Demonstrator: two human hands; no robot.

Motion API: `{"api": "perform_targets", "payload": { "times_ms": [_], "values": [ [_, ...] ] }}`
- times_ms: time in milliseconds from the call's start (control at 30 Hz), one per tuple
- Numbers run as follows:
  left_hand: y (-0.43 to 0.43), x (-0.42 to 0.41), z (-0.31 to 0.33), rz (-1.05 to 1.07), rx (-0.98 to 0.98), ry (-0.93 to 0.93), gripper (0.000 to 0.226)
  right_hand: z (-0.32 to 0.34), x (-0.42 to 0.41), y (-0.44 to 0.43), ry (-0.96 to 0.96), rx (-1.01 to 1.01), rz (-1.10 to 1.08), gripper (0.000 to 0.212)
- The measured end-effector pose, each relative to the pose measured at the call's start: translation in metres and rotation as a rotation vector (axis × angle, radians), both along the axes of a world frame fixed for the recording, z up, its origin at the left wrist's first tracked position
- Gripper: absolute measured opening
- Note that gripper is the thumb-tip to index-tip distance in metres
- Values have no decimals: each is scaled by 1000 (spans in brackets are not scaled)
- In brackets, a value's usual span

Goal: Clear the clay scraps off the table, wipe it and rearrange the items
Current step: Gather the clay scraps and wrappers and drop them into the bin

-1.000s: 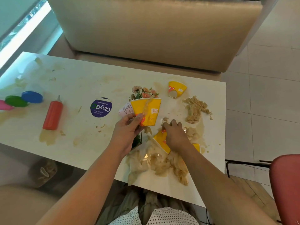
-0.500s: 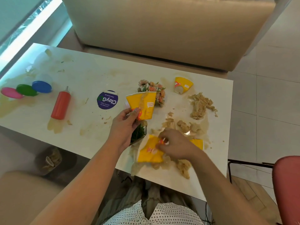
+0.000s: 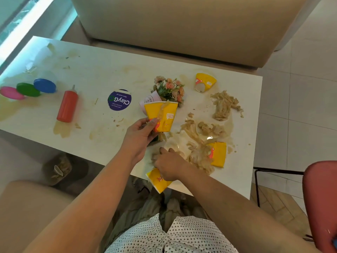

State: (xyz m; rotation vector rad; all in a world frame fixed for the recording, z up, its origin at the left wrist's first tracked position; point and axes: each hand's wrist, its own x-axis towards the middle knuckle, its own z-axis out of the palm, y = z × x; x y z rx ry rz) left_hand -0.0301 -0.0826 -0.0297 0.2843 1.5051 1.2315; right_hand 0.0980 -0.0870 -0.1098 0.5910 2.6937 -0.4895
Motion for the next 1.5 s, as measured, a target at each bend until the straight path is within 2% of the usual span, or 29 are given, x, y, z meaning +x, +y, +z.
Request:
{"api": "perform_targets", "payload": {
  "times_ms": [133, 267, 400, 467, 633, 733, 900, 1000, 1133, 1200, 1300, 1433, 1500],
  "values": [
    [-3, 0, 1, 14, -7, 2, 33, -12, 14, 3, 116, -45, -78, 17],
    [-1, -4, 6, 37, 30, -15, 34, -10, 30, 7, 361, 3, -243, 7],
    [-2, -7, 9, 47, 53, -32, 30, 9, 57, 4, 474, 7, -445, 11],
    [-5, -9, 9, 59, 49, -59, 27, 18, 68, -1, 432, -80, -525, 19],
    [-13, -6, 3, 64, 17, -93, 24, 10, 67, -10, 180, -182, -692, 45],
    [-15, -1, 3, 43, -4, -78, 31, 4, 54, -6, 104, -196, -753, 61],
    [-19, 0, 5, 22, -25, -72, 38, 2, 42, 7, -91, -193, -814, 44],
    [-20, 1, 9, 6, -22, -65, 37, 5, 42, 15, -92, -197, -812, 39],
    [-22, -3, 14, 21, -4, -65, 32, 19, 49, 25, 18, -249, -855, 31],
    [-21, -4, 18, 36, 11, -85, 32, 28, 57, 32, 140, -295, -928, 28],
    [-15, -4, 29, 56, 27, -115, 28, 43, 66, 47, 339, -288, -1044, 10],
    [-2, -2, 55, 50, 111, -131, 27, 69, 71, 70, 553, -239, -1213, 25],
    [4, -4, 70, 35, 155, -109, 33, 79, 68, 80, 633, -214, -1252, 25]
  ]
}}
